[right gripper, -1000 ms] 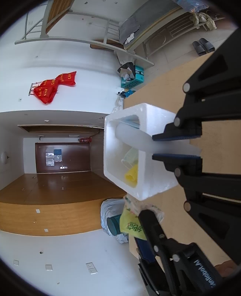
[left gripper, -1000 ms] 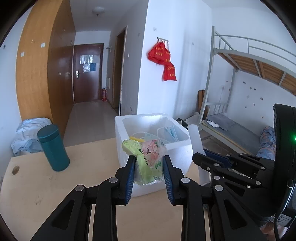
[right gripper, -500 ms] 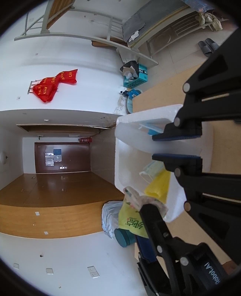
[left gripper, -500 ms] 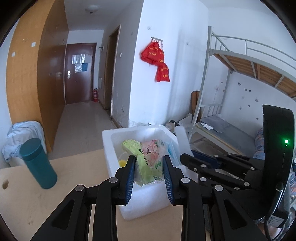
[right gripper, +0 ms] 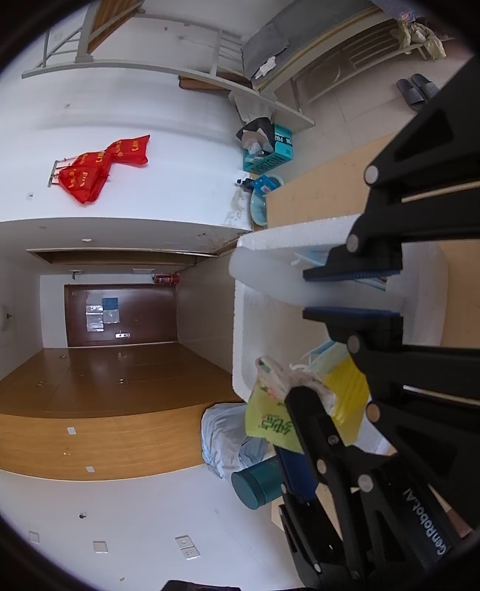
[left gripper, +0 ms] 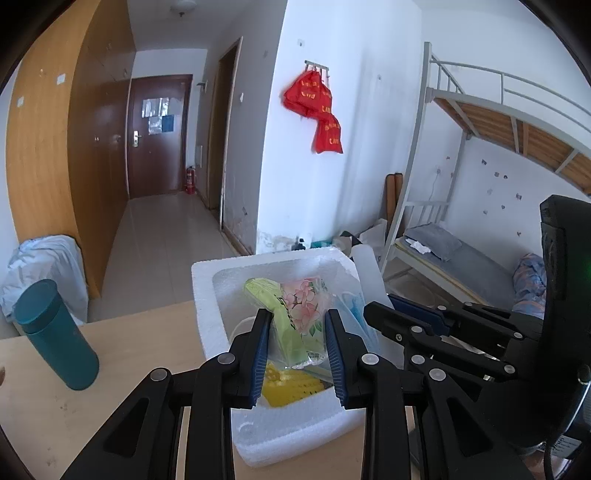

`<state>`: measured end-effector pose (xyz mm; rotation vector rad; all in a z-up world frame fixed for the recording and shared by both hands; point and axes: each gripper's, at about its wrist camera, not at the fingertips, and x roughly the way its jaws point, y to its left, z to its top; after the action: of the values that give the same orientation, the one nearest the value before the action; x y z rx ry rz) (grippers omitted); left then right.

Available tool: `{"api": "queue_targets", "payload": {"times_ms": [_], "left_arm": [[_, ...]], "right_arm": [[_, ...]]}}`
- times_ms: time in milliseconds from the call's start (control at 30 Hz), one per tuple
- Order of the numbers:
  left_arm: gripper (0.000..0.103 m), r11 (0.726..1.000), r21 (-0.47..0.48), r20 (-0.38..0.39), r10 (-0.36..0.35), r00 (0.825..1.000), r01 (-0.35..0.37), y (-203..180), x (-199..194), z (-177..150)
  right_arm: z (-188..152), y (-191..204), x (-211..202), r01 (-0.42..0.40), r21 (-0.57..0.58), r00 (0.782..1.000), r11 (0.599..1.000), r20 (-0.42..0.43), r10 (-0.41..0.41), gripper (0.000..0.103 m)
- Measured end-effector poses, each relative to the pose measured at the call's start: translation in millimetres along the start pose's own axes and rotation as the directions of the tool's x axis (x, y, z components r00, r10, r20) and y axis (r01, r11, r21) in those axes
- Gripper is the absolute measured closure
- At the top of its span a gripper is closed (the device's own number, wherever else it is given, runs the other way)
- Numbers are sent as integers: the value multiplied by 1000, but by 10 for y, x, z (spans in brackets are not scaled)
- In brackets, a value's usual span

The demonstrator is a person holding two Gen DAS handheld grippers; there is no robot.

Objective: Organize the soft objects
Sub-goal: 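Lower the tissue pack and foam tube into the box and open both tools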

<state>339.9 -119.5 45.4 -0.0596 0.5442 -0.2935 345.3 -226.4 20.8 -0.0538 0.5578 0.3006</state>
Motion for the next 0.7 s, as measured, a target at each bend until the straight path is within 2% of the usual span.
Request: {"api": "queue_targets", "payload": {"times_ms": [400,700], "left_arm": [[70,1000,-3,-17,-16,1000,16,7,116,92],[53,1000,-6,-12,-19,1000,19,22,103,133]], "right_arm": [[-5,-54,-24,-17,5,1000,1000,9,17,81],[2,-107,-27,-15,30,1000,999,10,14,77]]}}
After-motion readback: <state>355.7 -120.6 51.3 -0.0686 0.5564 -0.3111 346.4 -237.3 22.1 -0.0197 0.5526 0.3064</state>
